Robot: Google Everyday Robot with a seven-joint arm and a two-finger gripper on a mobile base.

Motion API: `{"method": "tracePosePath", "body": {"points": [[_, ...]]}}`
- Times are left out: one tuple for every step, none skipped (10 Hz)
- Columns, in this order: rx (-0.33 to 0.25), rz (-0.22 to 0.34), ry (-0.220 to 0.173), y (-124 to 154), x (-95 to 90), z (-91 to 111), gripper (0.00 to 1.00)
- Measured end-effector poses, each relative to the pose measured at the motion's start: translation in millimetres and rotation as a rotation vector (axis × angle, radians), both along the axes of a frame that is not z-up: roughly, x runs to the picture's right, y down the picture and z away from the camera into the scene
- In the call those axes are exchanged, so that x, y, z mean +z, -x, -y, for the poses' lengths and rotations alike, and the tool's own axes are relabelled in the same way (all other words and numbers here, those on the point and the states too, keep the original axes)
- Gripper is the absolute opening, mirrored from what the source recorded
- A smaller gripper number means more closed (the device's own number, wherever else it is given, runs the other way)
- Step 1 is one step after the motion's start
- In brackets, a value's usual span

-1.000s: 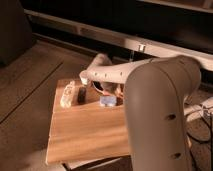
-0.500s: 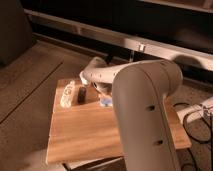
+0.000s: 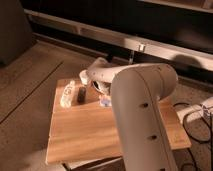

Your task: Place the pepper on the white sponge

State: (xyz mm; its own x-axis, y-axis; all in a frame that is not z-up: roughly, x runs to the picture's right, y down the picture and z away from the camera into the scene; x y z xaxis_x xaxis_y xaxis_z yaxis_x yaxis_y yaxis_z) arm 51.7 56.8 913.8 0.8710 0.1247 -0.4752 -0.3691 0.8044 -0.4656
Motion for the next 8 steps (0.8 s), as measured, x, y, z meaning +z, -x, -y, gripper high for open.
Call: {"method": "tracePosePath", "body": {"points": [[-0.001, 0.014, 0.005, 0.9, 5.9, 0.7, 0.4], [0.0, 0.024, 0.005, 1.9, 9.3, 1.9, 0.51], [0.0, 0.031, 0.005, 2.1, 11.2, 2.4, 0.59], [0.003, 0.038, 0.004, 1.2, 13.3, 3.3, 0.71], [0.006, 0.042, 0.002, 0.6, 13.9, 3.4, 0.75], [0.009, 0.045, -0.001, 0.0, 13.8, 4.4, 0.76], [0.009, 0.047, -0.006, -0.8, 12.5, 6.3, 0.76], [0.006, 0.047, -0.009, -0.8, 11.8, 7.4, 0.76]]}}
